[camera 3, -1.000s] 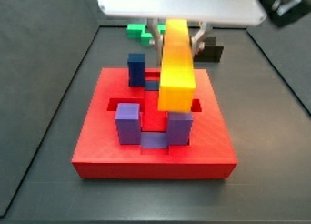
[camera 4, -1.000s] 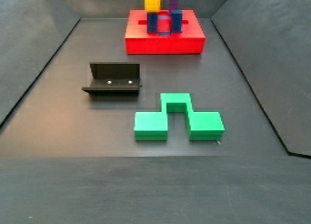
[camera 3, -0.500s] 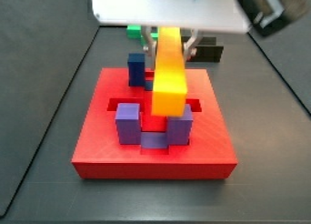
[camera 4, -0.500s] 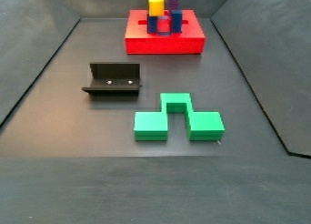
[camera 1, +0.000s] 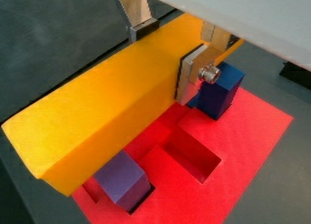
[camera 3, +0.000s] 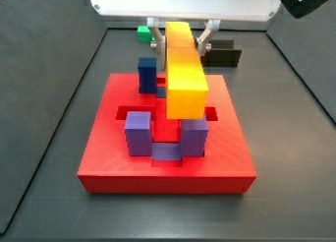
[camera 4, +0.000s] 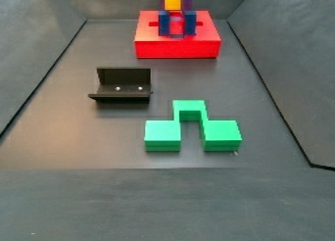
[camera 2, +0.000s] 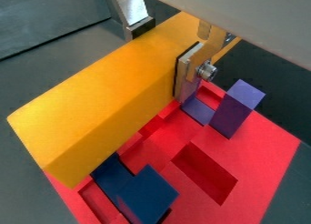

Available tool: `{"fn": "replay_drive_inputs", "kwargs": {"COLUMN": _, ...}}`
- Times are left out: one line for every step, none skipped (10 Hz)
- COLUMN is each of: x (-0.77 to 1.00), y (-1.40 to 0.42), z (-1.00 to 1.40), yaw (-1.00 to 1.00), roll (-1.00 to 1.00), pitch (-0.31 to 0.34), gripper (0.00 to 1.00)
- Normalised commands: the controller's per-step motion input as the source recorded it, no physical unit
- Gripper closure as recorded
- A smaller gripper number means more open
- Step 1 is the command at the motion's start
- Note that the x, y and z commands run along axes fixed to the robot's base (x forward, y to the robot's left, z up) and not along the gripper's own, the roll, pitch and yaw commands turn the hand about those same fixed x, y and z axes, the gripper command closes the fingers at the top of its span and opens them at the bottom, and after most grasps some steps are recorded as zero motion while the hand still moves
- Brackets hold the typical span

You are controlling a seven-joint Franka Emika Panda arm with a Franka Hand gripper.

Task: Pick up the yellow object. Move up. Move to above the board. Insert the yellow object.
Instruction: Insert the yellow object.

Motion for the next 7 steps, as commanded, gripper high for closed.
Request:
{"fn": "replay_drive_inputs", "kwargs": {"x": 0.00, "y": -0.07, "z": -0.07, "yaw": 0.04, "roll": 0.20, "pitch": 0.000, "gripper": 1.00}}
{"fn": "replay_drive_inputs", "kwargs": {"x": -0.03, "y": 0.00, "z": -0.02, "yaw": 0.00, "roll": 0.20, "pitch": 0.000, "gripper": 1.00}}
{"fn": "replay_drive_inputs", "kwargs": {"x": 0.00, "y": 0.00, "z": -0.08, "yaw": 0.00, "roll": 0.27, "pitch": 0.000, "gripper": 1.00}}
{"fn": "replay_drive_inputs", "kwargs": {"x": 0.00, "y": 0.00, "z": -0.11, "yaw": 0.00, "roll": 0.33, "pitch": 0.000, "gripper": 1.00}}
{"fn": "replay_drive_inputs", "kwargs": {"x": 0.00, "y": 0.00, "z": -0.05, "yaw": 0.00, "roll": 0.29, "pitch": 0.000, "gripper": 1.00}}
{"fn": "replay_drive_inputs", "kwargs": {"x": -0.07, "y": -0.01, "z": 0.00, "yaw": 0.00, "roll": 0.22, "pitch": 0.000, "gripper": 1.00}}
{"fn": "replay_drive_inputs", "kwargs": {"x": -0.09, "y": -0.04, "z": 0.00, "yaw": 0.00, "roll": 0.17, "pitch": 0.000, "gripper": 1.00}}
